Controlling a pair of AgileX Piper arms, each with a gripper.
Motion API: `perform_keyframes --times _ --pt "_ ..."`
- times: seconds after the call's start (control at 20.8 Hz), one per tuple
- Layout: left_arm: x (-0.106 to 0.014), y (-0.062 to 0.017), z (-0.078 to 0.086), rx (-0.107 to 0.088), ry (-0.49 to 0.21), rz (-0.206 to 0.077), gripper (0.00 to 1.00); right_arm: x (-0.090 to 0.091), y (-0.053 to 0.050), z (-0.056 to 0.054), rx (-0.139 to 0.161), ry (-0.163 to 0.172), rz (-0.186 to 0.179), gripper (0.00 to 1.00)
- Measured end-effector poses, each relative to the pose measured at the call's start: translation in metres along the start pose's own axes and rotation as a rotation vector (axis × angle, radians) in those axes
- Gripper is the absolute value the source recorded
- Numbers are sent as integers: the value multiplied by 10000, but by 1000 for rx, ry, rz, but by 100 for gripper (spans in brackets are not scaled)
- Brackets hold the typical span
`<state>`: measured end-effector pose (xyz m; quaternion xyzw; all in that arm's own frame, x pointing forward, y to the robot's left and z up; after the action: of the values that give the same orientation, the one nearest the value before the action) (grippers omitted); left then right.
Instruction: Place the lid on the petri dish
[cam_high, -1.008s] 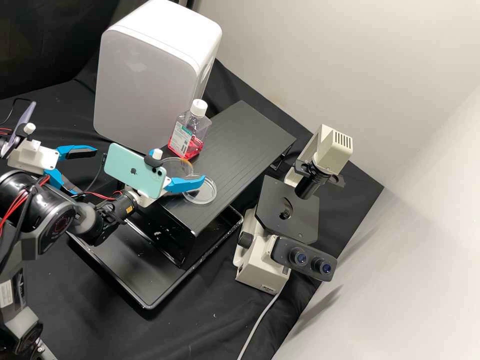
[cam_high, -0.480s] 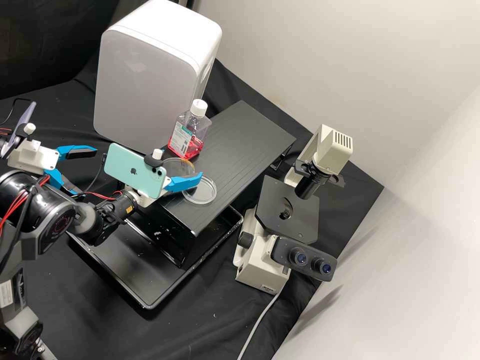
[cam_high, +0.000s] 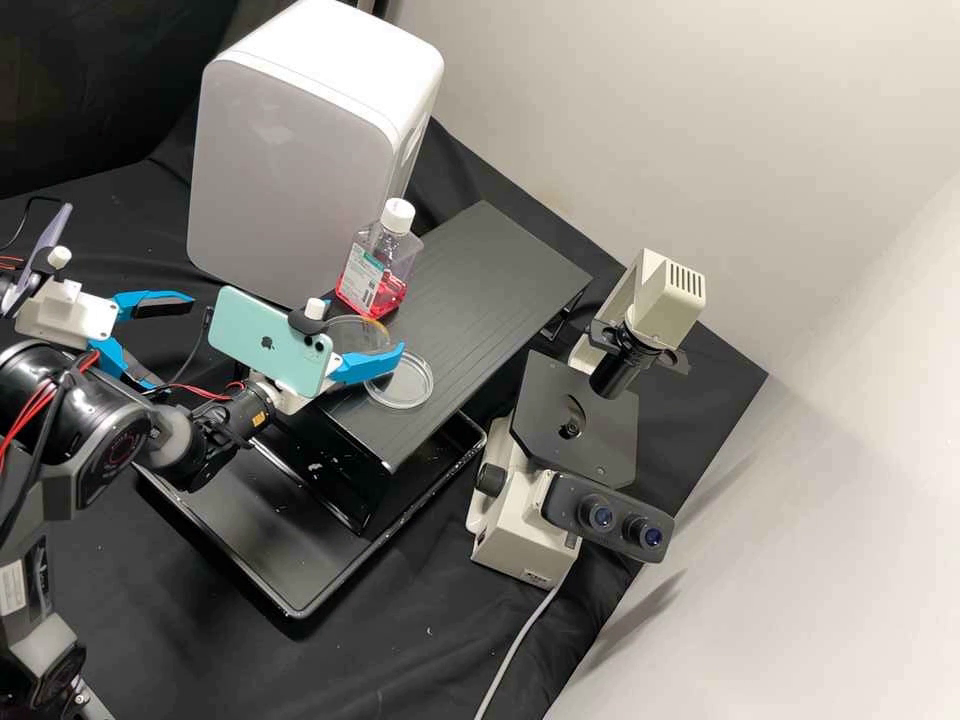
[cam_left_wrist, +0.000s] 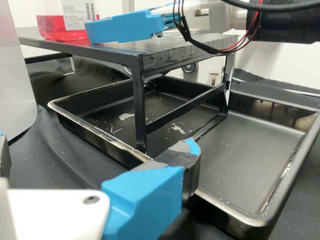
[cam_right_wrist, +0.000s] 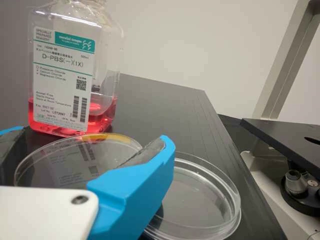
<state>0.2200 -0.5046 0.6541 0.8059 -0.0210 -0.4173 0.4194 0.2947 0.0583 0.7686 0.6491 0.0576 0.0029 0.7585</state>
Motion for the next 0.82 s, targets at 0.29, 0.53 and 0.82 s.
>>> perform_keyframes --times 0.29,0.53,0.82 --pt "0 0 0 0 0 0 100 0 1 -1 0 1 1 0" --pt "0 0 0 0 0 0 100 -47 24 31 1 -3 18 0" --pt "0 0 0 0 0 0 100 -145 143 -24 8 49 105 0"
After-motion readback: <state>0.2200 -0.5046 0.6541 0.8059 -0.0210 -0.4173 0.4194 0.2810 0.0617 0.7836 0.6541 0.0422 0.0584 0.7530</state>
